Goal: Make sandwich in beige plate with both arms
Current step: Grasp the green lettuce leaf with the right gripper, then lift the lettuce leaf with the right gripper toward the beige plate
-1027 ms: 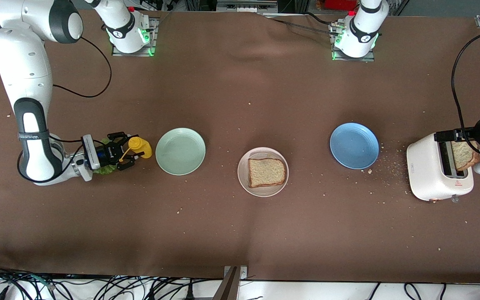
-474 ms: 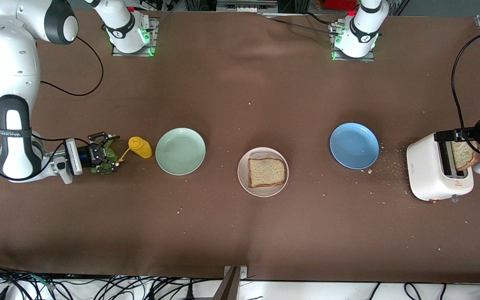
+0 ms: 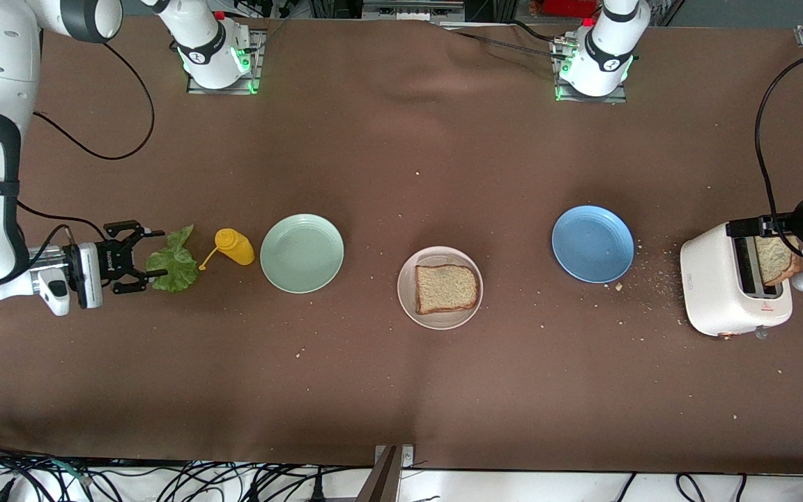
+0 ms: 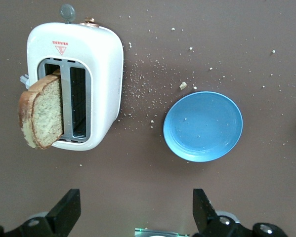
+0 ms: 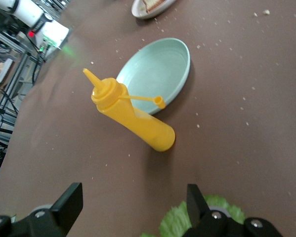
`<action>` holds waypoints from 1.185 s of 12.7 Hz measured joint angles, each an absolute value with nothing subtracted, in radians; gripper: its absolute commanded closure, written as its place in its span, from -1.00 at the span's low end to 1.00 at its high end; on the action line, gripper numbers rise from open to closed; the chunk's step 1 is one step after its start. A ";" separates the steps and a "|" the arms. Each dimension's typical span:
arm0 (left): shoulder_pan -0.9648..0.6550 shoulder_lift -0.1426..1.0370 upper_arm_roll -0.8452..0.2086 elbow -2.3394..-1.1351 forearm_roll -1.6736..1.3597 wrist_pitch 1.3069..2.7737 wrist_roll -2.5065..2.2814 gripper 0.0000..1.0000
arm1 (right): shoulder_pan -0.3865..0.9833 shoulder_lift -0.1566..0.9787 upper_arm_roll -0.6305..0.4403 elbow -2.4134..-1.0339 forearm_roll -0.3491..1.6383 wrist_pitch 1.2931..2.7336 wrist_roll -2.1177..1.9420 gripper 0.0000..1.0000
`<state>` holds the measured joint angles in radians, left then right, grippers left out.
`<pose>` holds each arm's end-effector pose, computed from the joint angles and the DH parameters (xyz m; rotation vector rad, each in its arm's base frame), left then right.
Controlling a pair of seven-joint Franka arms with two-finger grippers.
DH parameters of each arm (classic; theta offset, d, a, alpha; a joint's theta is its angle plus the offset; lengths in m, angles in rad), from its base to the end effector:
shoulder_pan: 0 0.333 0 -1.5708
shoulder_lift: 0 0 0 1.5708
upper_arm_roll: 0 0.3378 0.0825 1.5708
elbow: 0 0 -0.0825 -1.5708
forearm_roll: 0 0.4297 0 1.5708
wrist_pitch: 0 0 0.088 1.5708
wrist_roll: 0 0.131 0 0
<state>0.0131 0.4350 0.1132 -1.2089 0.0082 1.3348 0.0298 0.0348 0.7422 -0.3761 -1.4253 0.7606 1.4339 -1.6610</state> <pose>0.6915 0.0734 0.5055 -3.0681 -0.1444 0.4797 0.6910 -0.0978 0.2322 -1.9515 -1.2741 -0.0721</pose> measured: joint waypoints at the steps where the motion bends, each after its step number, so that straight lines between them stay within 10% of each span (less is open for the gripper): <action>1: 0.013 0.435 0.113 -1.209 0.008 1.335 0.030 -1.00 | 0.059 0.717 -0.391 -1.425 0.699 1.454 -1.558 -0.83; 13: 0.013 0.435 0.113 -1.209 0.008 1.335 0.030 -1.00 | 0.348 0.694 -0.500 -1.698 0.347 2.002 -0.772 -0.75; 15: 0.013 0.435 0.112 -1.210 0.008 1.335 0.030 -1.00 | 0.369 0.698 -0.502 -1.766 0.347 2.095 -0.739 -0.17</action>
